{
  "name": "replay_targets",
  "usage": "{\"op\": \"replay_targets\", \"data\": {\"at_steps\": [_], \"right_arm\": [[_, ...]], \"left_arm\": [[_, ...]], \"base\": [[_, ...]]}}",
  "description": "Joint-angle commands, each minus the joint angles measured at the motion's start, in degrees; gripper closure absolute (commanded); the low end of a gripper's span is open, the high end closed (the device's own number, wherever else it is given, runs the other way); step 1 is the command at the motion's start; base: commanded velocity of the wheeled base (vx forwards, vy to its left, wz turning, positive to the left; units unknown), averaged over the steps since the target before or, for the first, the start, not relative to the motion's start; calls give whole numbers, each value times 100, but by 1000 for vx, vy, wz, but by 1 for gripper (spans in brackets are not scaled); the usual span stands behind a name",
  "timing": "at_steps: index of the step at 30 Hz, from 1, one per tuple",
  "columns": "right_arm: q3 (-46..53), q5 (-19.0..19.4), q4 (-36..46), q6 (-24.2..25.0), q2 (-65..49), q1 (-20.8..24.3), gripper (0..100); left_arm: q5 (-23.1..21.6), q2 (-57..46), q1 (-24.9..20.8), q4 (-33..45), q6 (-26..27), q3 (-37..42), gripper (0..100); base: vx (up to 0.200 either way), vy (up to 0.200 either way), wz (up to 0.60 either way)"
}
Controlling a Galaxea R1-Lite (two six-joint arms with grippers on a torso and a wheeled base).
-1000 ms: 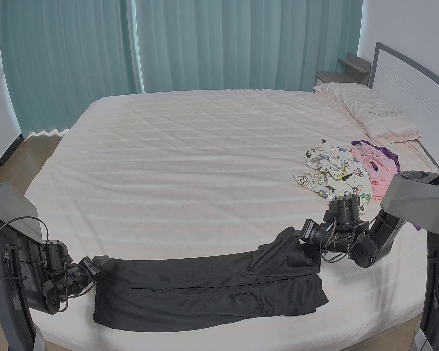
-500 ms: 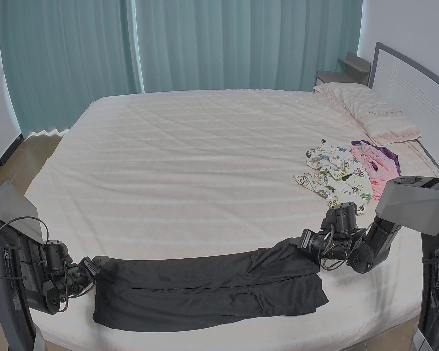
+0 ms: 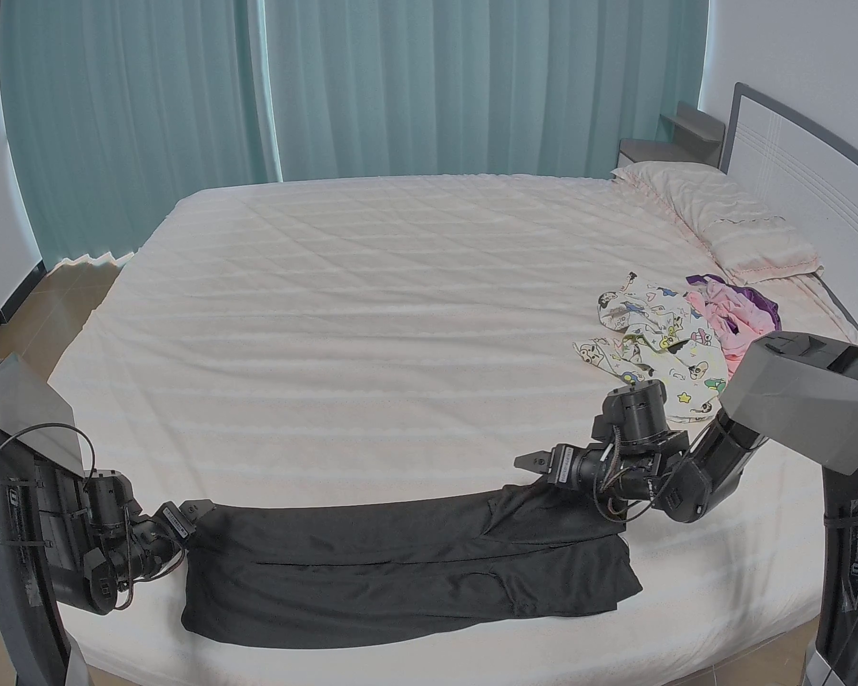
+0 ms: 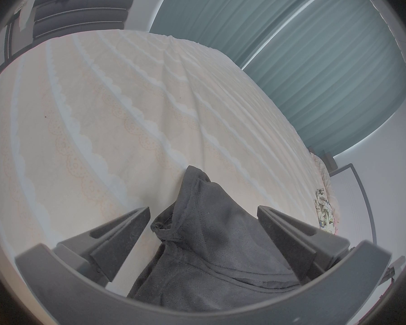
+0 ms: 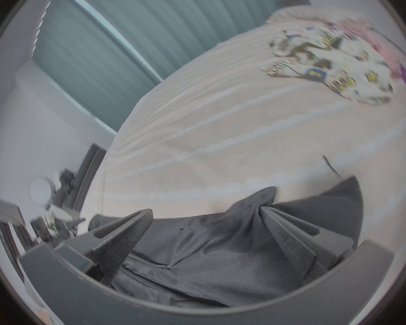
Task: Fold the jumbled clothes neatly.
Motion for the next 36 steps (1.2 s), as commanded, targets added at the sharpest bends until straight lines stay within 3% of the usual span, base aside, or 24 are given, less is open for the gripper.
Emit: {"op": "replay_targets", "data": {"at_steps": [1, 5, 11, 21, 29, 36], "right_arm": [[-451, -291, 178, -566, 310, 354, 0], [-609, -423, 231, -795, 459, 538, 0], [-671, -581, 116, -1568, 600, 582, 0], [-1040, -1249, 441, -1691, 468, 556, 0], [-943, -1302, 494, -1665, 451, 301, 0], [-987, -1293, 433, -1726, 407, 415, 0]], "left_arm": [[-9, -31, 2, -102, -108, -11, 0], [-9, -13, 2, -102, -99, -11, 0], [-9, -5, 2, -102, -91, -11, 0], [-9, -5, 2, -102, -91, -11, 0], [-9, -5, 2, -102, -91, -20, 0], [-9, -5, 2, -102, -91, -11, 0]], "base": [[0, 0, 0], [0, 0, 0], [0, 0, 0], [0, 0, 0], [0, 0, 0], [0, 0, 0]]}}
